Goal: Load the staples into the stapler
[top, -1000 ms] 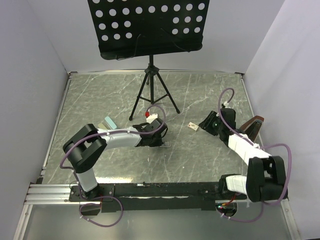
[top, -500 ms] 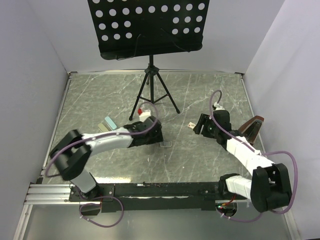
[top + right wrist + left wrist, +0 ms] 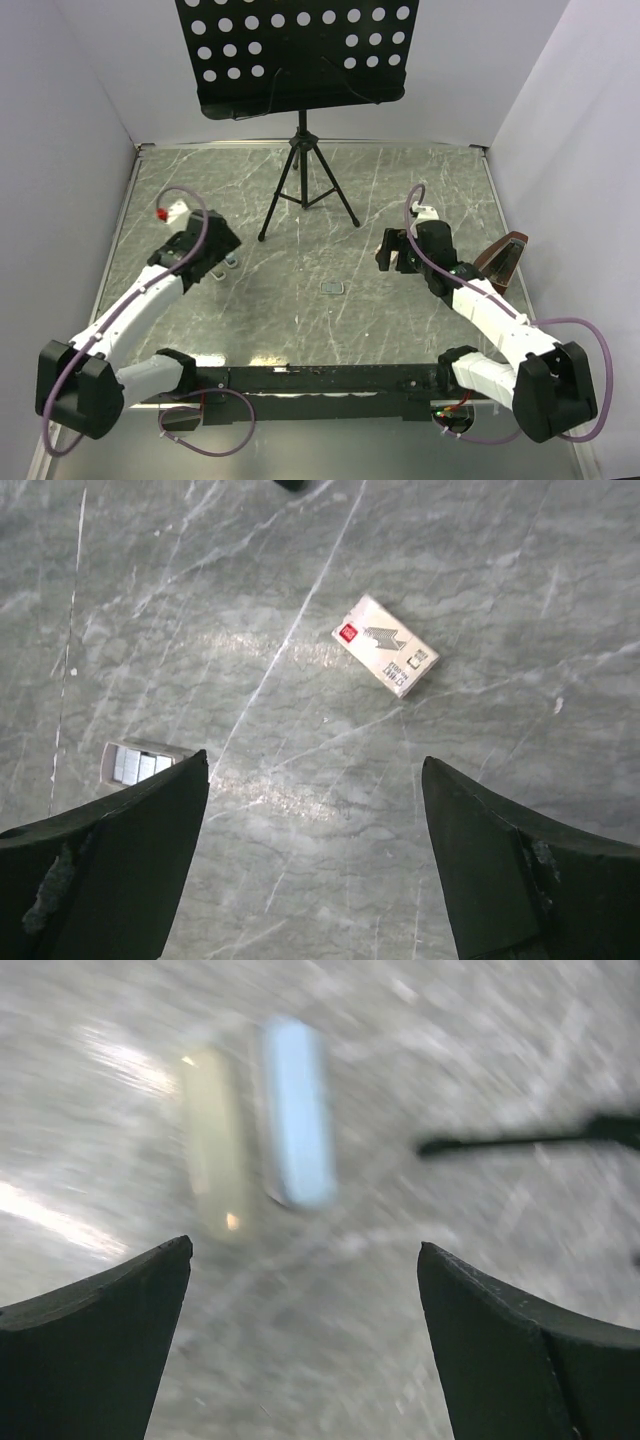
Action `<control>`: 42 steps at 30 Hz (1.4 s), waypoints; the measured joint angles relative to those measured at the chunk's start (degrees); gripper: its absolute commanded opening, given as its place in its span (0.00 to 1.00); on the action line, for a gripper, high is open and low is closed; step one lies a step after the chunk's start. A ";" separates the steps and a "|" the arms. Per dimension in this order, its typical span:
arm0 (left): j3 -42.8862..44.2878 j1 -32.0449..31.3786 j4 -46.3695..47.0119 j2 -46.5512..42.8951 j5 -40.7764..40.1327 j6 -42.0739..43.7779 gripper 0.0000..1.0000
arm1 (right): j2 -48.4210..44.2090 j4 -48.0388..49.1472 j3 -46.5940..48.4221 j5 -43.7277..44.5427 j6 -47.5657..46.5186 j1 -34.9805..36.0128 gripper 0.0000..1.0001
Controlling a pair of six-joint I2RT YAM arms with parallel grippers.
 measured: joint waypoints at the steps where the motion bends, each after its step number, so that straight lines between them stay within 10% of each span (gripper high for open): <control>1: -0.35 2.49 -0.28 -0.13 0.13 0.46 0.99 | -0.44 0.20 -0.15 0.35 -0.24 0.07 0.95; 9: -0.55 13.99 -0.09 9.79 5.07 3.87 0.95 | -2.03 0.76 -1.68 2.86 -1.22 0.13 0.96; 24: 4.57 14.53 -1.53 20.37 5.81 5.20 0.65 | 0.48 1.51 -1.75 4.50 -2.78 0.22 0.95; 42: 2.80 14.53 -2.43 14.99 8.09 6.03 0.02 | -4.81 6.38 -3.82 -3.41 -4.61 6.12 0.93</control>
